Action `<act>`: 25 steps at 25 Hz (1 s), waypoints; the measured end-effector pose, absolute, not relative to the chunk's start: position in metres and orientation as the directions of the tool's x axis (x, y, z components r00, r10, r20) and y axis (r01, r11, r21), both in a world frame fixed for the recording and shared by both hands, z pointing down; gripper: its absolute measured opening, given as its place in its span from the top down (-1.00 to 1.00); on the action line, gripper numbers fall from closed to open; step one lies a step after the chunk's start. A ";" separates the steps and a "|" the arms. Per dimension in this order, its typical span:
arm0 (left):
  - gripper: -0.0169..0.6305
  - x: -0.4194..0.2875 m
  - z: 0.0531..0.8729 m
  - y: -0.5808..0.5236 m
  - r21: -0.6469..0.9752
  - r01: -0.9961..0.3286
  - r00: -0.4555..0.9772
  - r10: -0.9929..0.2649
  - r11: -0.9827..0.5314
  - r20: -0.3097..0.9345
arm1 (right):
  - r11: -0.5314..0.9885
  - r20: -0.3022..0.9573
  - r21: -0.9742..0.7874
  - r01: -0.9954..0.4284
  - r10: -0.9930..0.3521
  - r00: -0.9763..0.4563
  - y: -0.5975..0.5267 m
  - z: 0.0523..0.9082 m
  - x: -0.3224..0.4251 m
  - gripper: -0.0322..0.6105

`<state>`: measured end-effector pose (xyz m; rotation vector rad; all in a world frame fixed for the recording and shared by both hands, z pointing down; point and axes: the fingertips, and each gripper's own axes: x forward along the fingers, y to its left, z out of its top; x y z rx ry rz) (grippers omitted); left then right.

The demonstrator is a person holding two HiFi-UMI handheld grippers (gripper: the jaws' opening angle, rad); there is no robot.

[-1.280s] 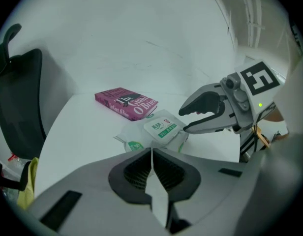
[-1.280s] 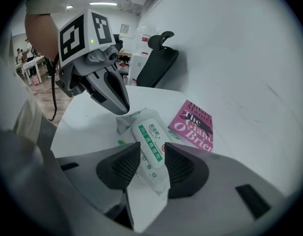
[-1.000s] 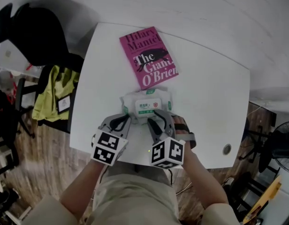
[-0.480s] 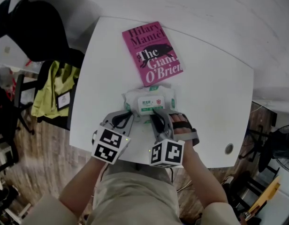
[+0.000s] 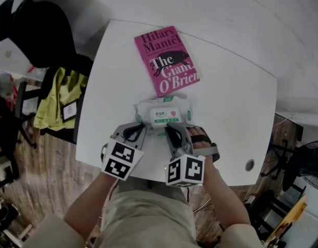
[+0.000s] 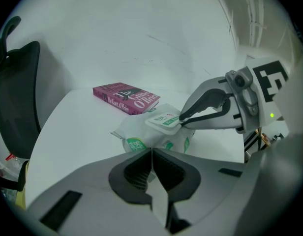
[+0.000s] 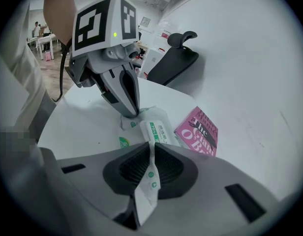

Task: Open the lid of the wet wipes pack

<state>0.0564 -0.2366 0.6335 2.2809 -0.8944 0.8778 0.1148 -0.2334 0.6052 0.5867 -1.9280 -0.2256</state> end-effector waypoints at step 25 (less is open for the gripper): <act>0.86 0.057 0.634 -0.236 0.253 -0.713 0.596 -0.376 -0.653 0.710 | 0.819 0.718 0.325 -0.473 -0.539 -0.441 -0.316 0.567 0.121 0.75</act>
